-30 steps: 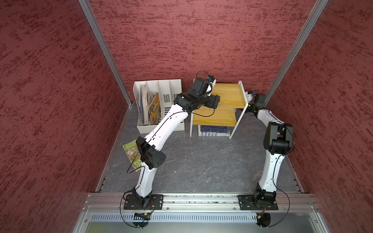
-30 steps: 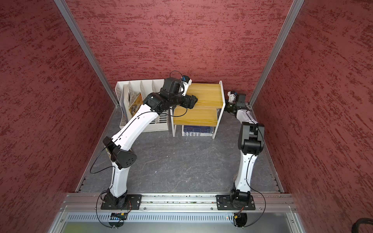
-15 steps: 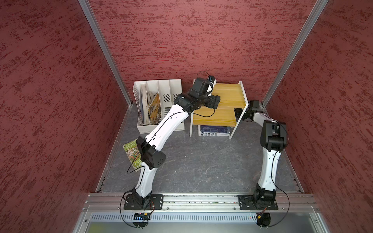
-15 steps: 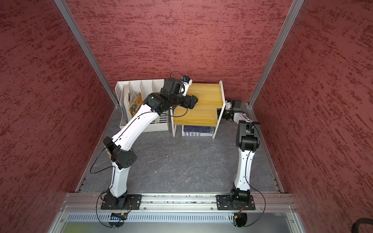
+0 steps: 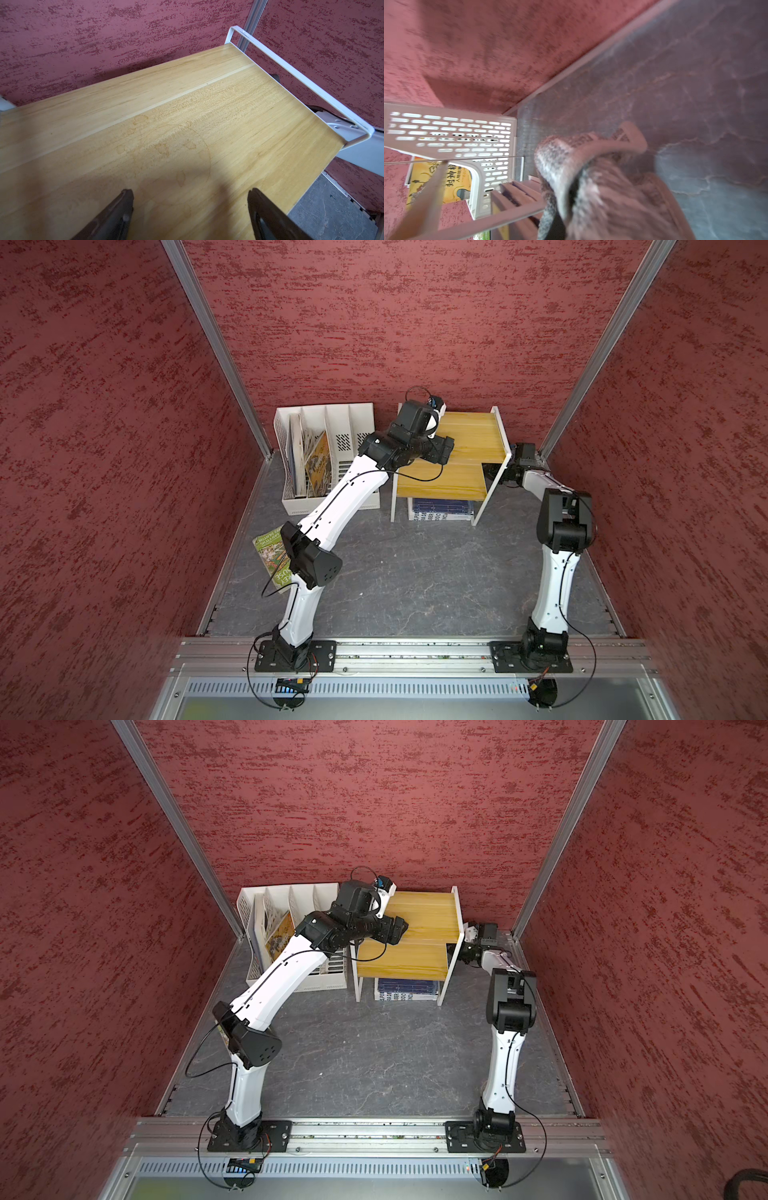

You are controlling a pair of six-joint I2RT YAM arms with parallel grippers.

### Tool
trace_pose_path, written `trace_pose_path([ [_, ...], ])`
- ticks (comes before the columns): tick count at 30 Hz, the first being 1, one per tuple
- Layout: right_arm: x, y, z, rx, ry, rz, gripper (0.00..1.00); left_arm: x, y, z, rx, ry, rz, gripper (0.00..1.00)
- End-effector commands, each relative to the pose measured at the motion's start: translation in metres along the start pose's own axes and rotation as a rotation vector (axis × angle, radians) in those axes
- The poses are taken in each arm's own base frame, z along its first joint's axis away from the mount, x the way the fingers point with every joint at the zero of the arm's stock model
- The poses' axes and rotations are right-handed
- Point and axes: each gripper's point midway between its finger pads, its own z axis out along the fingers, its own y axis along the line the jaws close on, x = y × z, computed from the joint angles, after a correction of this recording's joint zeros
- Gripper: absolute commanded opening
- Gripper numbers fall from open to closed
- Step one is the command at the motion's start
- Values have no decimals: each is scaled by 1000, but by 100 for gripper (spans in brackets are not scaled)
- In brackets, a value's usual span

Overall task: Wipe the bookshelf clean with a cloth
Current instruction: Wipe the dust from the shelf.

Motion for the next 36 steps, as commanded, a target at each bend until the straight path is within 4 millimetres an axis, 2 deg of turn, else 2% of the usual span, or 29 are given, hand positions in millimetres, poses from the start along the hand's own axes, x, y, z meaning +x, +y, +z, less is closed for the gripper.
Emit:
trace_pose_path([
  [1,-32,58,-26,-82,-88,-127,0,55,-2,25,0,187,-24,89],
  [3,-35,62,-29,-77,-100,-140,0,55,-3,24,1,189,-21,89],
  [5,-34,56,-28,-56,-89,-131,0,55,-3,24,0,191,-21,89],
  [13,3,6,-6,94,39,-66,0,56,-4,23,1,192,-18,89],
  [21,30,-45,0,332,159,1,0,56,-5,23,2,195,-21,89],
  [29,53,-48,-5,415,251,-121,0,57,-6,22,2,197,-19,89],
  [36,74,-49,-13,419,284,-139,0,58,-7,23,3,200,-18,89],
])
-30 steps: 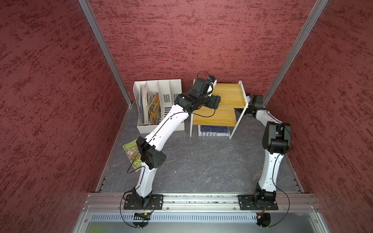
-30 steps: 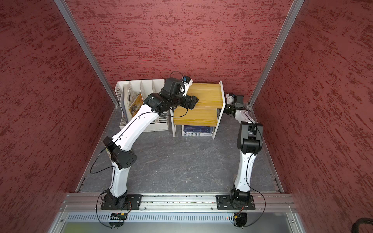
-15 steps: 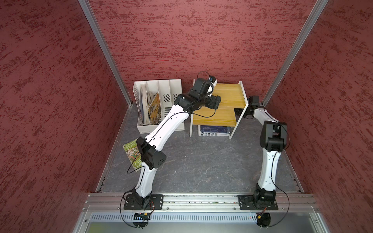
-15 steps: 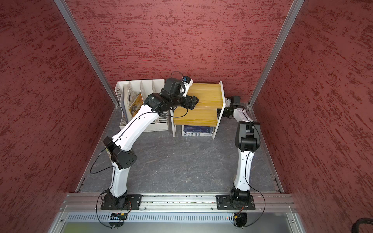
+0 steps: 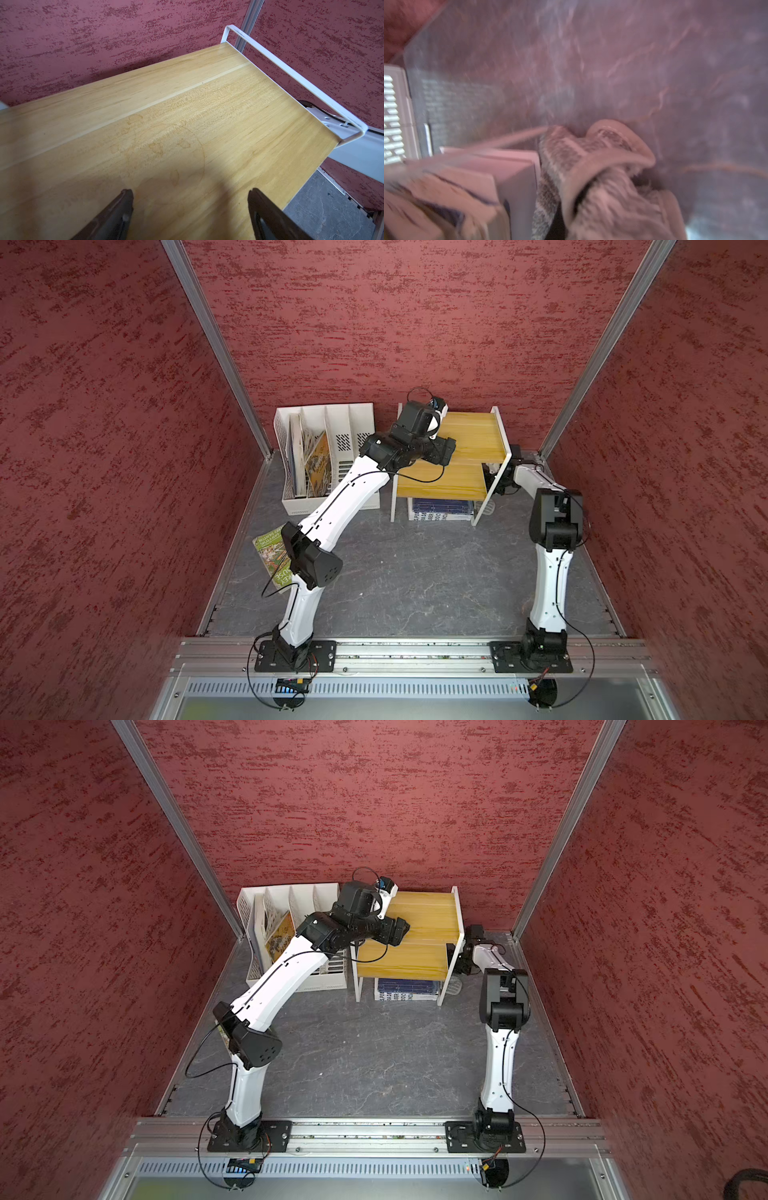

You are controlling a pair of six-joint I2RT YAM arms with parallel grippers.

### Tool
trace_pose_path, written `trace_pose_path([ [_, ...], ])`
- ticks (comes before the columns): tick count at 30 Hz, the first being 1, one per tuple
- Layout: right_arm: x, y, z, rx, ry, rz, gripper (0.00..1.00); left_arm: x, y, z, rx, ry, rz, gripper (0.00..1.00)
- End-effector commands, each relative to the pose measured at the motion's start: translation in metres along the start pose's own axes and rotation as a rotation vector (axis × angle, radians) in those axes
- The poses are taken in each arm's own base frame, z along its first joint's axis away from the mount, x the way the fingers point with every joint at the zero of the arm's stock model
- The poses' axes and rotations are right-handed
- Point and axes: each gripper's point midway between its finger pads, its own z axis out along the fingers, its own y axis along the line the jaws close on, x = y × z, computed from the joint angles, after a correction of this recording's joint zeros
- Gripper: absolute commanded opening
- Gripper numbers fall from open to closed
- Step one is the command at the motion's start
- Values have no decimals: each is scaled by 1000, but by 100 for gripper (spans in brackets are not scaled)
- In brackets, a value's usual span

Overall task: Wipe the bookshelf clean with a cloth
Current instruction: Wipe the dust from the shelf.

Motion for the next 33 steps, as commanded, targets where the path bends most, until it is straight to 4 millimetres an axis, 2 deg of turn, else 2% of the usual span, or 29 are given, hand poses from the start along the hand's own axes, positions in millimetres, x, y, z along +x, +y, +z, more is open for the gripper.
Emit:
trace_pose_path([
  [1,12,1,-14,33,17,-34,0,57,-2,23,-4,197,-25,89],
  [21,77,0,-38,31,22,7,0,61,-3,24,1,211,-17,89],
  [33,108,-4,-52,44,0,97,0,63,-5,24,4,220,-15,90],
])
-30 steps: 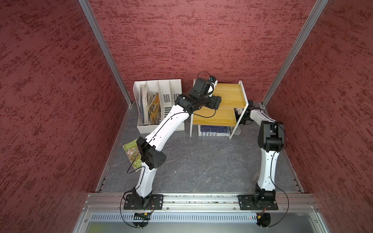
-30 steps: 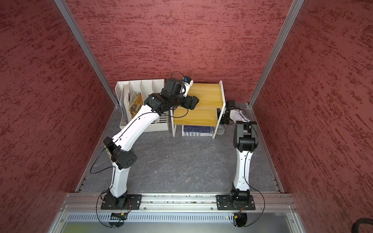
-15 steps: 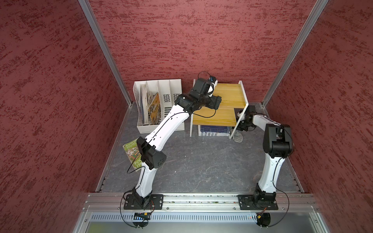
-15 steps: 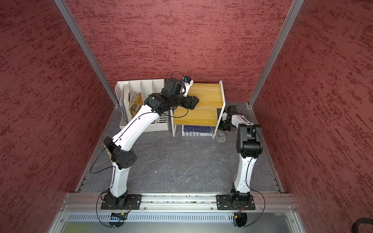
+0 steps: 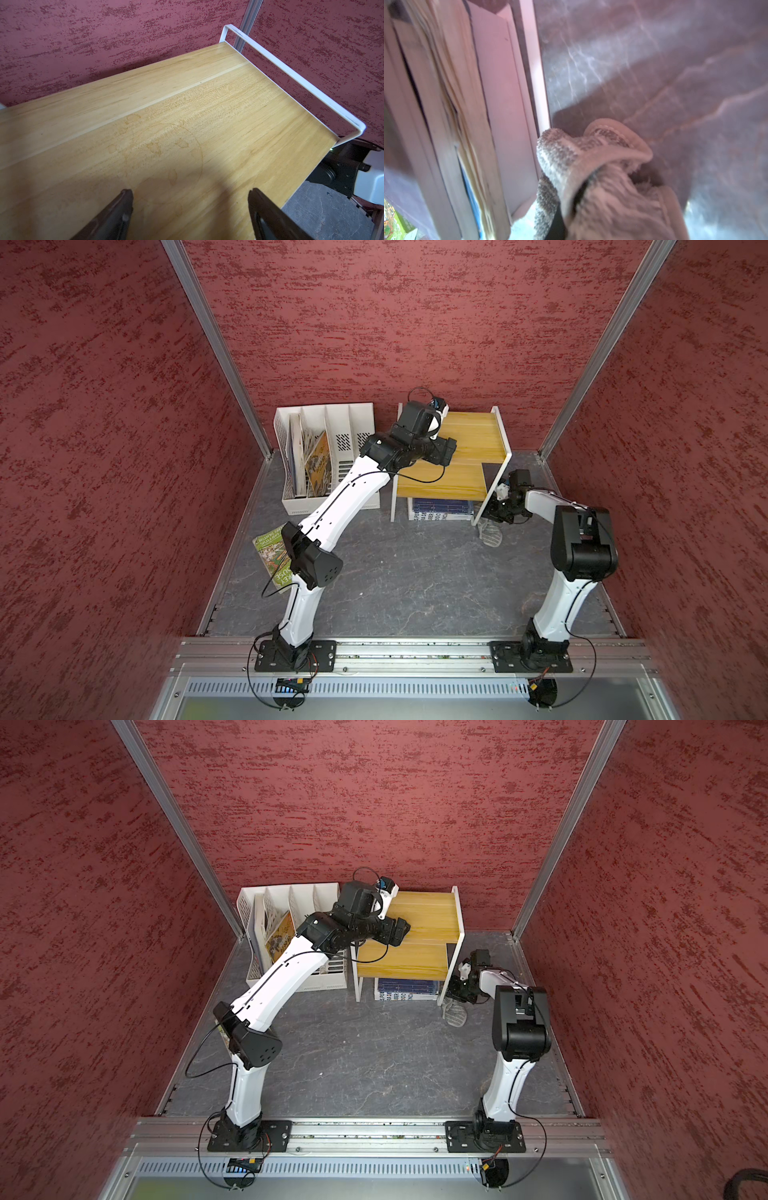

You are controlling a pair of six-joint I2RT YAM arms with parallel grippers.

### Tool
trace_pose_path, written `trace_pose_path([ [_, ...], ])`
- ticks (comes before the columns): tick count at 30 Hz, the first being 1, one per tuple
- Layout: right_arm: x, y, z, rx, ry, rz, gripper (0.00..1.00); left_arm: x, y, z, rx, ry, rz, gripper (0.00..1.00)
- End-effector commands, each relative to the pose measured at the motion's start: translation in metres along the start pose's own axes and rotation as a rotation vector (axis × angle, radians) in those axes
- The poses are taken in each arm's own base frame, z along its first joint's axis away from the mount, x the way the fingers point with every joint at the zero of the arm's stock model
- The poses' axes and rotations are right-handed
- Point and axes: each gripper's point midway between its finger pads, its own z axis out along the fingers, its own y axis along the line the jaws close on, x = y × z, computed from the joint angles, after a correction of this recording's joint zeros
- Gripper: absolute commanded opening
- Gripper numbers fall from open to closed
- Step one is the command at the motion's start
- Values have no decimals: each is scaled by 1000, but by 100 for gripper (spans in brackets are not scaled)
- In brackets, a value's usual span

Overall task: Wipe the bookshelf clean with a cloth
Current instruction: Wipe the dust from the shelf.

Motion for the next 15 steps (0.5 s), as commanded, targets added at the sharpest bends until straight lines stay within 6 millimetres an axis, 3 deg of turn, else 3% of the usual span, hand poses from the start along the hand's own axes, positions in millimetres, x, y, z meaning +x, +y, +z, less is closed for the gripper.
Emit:
trace_pose_path([
  [1,1,0,-6,16,-37,27,0,63,-3,24,2,219,-17,89],
  [8,12,-1,-21,28,-85,65,0,63,-4,24,2,220,-14,89],
  [15,25,16,-23,-105,-108,165,0,63,-5,23,9,220,-10,90],
])
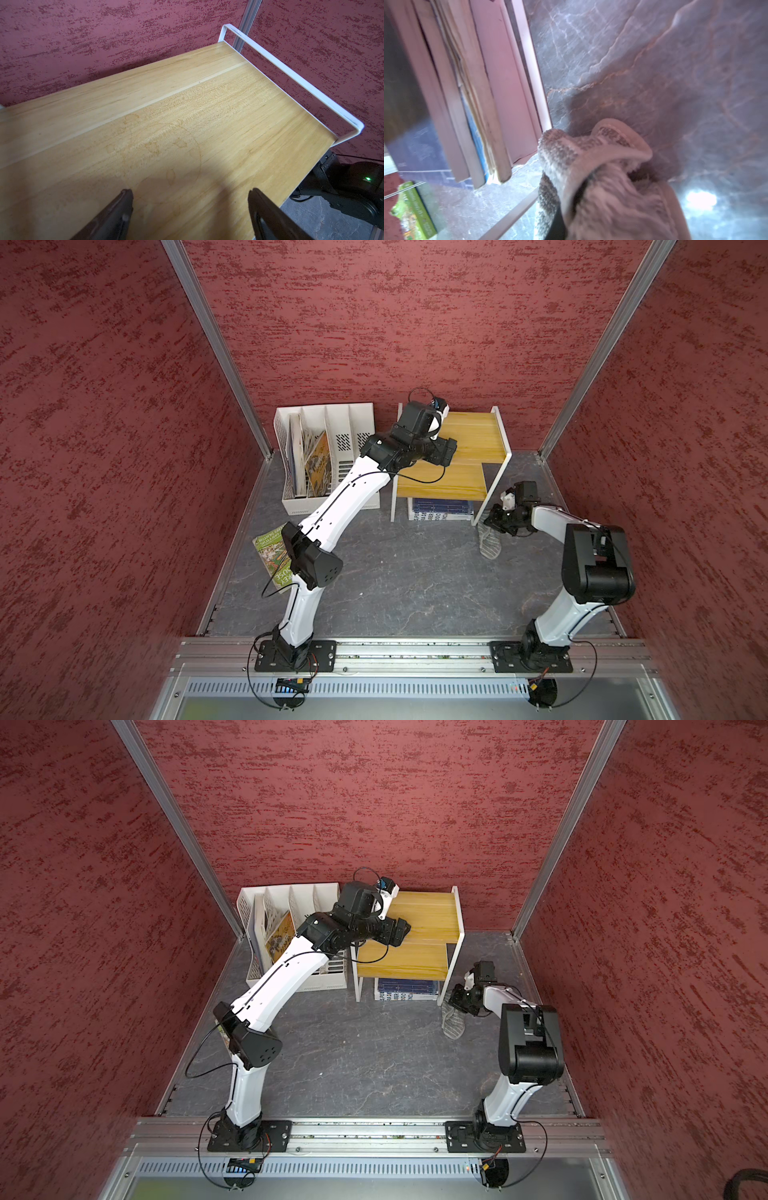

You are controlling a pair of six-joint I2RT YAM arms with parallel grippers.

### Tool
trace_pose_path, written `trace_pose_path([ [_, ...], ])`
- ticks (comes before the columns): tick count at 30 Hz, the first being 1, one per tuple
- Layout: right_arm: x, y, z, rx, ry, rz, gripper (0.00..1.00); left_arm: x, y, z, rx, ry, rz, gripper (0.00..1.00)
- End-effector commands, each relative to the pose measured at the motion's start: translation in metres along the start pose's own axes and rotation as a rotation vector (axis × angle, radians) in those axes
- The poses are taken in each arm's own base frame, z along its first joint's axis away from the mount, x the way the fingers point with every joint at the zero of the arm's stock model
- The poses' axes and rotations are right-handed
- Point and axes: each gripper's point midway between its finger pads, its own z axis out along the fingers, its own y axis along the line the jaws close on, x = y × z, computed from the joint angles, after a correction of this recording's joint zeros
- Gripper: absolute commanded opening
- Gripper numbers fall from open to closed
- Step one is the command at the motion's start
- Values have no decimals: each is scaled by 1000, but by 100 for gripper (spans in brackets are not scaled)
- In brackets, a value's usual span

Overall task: Wipe the bookshelf clean with a cloth
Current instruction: Wipe the dust from the shelf.

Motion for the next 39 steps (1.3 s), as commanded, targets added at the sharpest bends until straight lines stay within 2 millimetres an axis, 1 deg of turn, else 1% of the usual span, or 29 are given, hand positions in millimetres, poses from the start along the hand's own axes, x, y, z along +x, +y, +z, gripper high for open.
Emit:
trace_pose_path([
  [1,-4,17,0,-92,-32,51,0,62,-3,23,7,217,-13,90],
  [3,-4,20,0,-112,-37,64,0,62,-3,23,8,216,-11,90],
  [4,-5,25,-2,-134,-41,70,0,62,-4,23,10,217,-11,90],
  [9,-14,48,-22,-226,-101,104,0,60,-5,23,15,211,-11,90],
  [13,-25,66,-47,-277,-162,108,0,60,-5,23,17,210,-11,90],
  [20,-38,91,-85,-329,-229,97,0,60,-5,23,18,209,-9,90],
  [22,-41,100,-102,-348,-260,88,0,60,-5,23,18,208,-8,90],
  [27,-44,109,-123,-358,-298,88,0,60,-5,23,18,209,-8,90],
  [30,-42,107,-123,-346,-299,84,0,60,-5,23,19,208,-8,90],
  [36,-31,84,-97,-285,-261,101,0,59,-6,23,22,207,-8,90],
  [39,-29,77,-87,-268,-248,98,0,59,-6,23,21,208,-8,90],
])
